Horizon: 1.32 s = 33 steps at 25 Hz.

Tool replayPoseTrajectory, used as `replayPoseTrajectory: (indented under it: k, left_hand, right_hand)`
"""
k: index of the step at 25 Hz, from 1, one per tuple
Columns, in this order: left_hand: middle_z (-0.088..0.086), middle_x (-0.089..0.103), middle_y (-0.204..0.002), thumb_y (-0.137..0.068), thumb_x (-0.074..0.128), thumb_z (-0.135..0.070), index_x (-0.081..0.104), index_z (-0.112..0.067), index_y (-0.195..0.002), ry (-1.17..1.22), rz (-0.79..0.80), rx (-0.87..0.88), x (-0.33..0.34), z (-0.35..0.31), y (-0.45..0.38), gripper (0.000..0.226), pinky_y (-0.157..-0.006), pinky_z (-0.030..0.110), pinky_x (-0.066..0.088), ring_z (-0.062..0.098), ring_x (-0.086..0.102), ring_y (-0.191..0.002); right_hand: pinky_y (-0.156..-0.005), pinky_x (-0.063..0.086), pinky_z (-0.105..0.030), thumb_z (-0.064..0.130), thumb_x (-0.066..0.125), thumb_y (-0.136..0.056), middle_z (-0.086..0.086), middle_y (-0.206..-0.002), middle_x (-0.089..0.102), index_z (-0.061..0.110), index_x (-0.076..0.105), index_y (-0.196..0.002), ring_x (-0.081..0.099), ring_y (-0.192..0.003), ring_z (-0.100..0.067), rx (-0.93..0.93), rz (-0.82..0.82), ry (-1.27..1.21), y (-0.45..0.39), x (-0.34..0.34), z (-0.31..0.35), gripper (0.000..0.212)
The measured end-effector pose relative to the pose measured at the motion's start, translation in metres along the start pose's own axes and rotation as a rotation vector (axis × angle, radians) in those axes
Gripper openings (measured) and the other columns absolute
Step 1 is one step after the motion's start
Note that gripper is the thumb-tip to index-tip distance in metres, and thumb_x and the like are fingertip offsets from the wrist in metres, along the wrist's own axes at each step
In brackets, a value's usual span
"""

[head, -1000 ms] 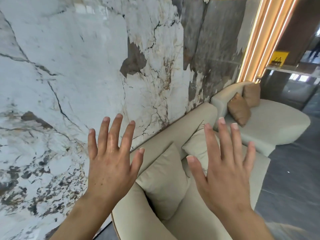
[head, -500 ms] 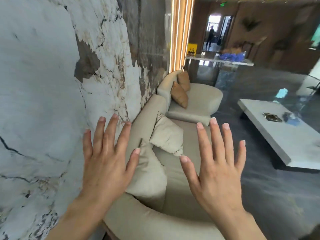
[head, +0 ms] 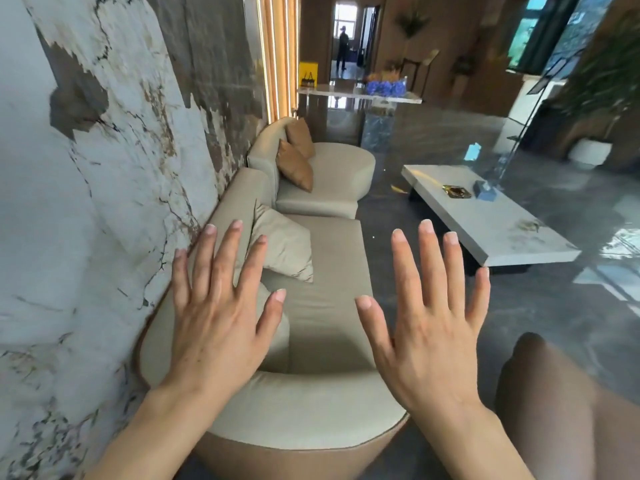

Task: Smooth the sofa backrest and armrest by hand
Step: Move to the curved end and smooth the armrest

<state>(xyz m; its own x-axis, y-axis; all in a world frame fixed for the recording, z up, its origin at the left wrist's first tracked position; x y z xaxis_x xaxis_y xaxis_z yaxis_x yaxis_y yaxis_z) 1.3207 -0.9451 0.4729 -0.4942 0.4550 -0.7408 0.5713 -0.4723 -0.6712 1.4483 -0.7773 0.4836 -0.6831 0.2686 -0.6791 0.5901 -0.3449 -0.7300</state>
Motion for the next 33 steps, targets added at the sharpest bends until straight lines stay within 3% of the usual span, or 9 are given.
replayPoseTrajectory:
  k: [10, 19, 26, 29, 33]
  left_hand:
    - [0.019, 0.031, -0.158, -0.093, 0.039, -0.043, 0.039, -0.010, -0.148, -0.023, 0.229, -0.049, 0.034, 0.022, 0.078, 0.064, -0.118, 0.061, 0.016, 0.039, 0.023, -0.147]
    - [0.017, 0.034, -0.157, -0.097, 0.031, -0.044, 0.037, -0.011, -0.148, 0.066, 0.503, -0.068, 0.201, 0.075, 0.190, 0.061, -0.120, 0.055, 0.013, 0.036, 0.024, -0.147]
    - [0.017, 0.040, -0.153, -0.097, 0.032, -0.048, 0.043, -0.010, -0.143, 0.098, 0.574, -0.102, 0.317, 0.098, 0.268, 0.061, -0.117, 0.058, 0.015, 0.039, 0.029, -0.144]
    - [0.012, 0.044, -0.152, -0.095, 0.035, -0.048, 0.048, -0.011, -0.141, 0.112, 0.575, -0.025, 0.354, 0.094, 0.280, 0.060, -0.118, 0.059, 0.016, 0.036, 0.033, -0.143]
    - [0.006, 0.051, -0.148, -0.096, 0.033, -0.047, 0.053, -0.015, -0.138, 0.080, 0.439, -0.006, 0.370, 0.096, 0.288, 0.056, -0.115, 0.059, 0.025, 0.033, 0.040, -0.140]
  right_hand:
    - [-0.114, 0.013, -0.061, 0.058, 0.030, -0.099, -0.010, -0.162, 0.022, 0.020, 0.023, -0.153, 0.014, -0.150, -0.029, 0.047, 0.176, -0.006, 0.060, 0.042, -0.005, 0.067]
    - [-0.116, 0.012, -0.061, 0.059, 0.026, -0.097, -0.010, -0.161, 0.025, 0.018, 0.027, -0.152, 0.015, -0.150, -0.029, 0.055, 0.510, 0.003, 0.182, 0.203, 0.028, 0.068]
    - [-0.116, 0.013, -0.058, 0.060, 0.026, -0.095, -0.011, -0.159, 0.029, 0.016, 0.033, -0.151, 0.021, -0.148, -0.032, 0.038, 0.719, 0.010, 0.288, 0.318, 0.033, 0.072]
    - [-0.117, 0.018, -0.059, 0.060, 0.026, -0.095, -0.011, -0.157, 0.033, 0.015, 0.038, -0.149, 0.025, -0.147, -0.032, 0.026, 0.733, -0.008, 0.309, 0.351, 0.035, 0.071]
    - [-0.114, 0.024, -0.057, 0.059, 0.026, -0.097, -0.009, -0.152, 0.042, 0.016, 0.045, -0.145, 0.036, -0.142, -0.030, 0.025, 0.566, 0.020, 0.321, 0.366, 0.035, 0.067]
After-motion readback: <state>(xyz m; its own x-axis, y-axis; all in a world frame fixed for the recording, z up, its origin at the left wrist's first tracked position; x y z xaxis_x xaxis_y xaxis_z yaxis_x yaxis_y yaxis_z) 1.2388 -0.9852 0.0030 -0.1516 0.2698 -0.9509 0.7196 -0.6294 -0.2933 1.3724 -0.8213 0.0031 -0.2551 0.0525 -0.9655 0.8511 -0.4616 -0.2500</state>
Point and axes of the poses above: each hand's wrist, its own y-axis away from the middle knuckle, its own x-axis out of the palm, z = x × y, the point moved 5 cm from there along -y, towards the middle knuckle
